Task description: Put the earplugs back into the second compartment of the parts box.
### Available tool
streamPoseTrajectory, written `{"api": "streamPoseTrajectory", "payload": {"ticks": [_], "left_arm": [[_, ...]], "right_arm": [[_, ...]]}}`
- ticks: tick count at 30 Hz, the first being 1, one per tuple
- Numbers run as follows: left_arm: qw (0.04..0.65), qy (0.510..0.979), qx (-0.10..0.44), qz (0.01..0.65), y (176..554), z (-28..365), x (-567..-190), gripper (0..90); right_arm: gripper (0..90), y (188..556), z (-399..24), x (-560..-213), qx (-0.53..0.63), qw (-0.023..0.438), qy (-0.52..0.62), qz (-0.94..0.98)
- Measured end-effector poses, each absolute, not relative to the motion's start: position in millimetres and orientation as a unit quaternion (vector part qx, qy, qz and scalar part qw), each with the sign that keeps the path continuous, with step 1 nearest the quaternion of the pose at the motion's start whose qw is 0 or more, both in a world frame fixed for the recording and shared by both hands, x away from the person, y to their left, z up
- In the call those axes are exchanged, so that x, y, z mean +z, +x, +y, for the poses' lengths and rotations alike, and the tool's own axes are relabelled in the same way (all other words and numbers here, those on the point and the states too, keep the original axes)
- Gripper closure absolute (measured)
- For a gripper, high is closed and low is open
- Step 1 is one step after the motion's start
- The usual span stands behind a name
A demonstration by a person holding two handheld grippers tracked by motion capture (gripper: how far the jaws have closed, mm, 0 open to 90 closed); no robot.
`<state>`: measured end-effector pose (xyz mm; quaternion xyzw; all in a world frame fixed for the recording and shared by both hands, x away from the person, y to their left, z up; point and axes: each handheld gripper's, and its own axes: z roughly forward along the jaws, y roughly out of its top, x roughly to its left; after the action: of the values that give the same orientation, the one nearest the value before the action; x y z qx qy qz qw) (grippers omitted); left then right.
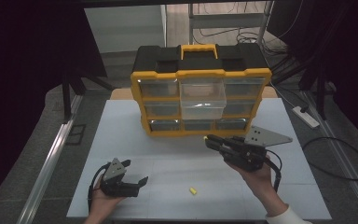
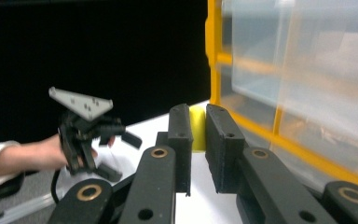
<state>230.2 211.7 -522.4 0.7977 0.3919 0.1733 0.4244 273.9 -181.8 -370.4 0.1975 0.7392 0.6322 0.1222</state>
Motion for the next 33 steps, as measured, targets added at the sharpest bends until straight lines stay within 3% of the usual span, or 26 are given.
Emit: {"api": "streamPoseTrajectory", "payload": {"ticks": [12, 33], "left_arm": [[0.422, 0.799, 0.174, 0.391, 230, 211, -523, 6.8], [0.425, 0.798, 0.174, 0.392, 230, 212, -523, 6.8]], "right_arm": [[80.3, 293, -186, -317, 0.653, 0.15, 0.215, 0.711], [80.2, 348, -181, -283, 0.624, 0.188, 0.259, 0.713]]}}
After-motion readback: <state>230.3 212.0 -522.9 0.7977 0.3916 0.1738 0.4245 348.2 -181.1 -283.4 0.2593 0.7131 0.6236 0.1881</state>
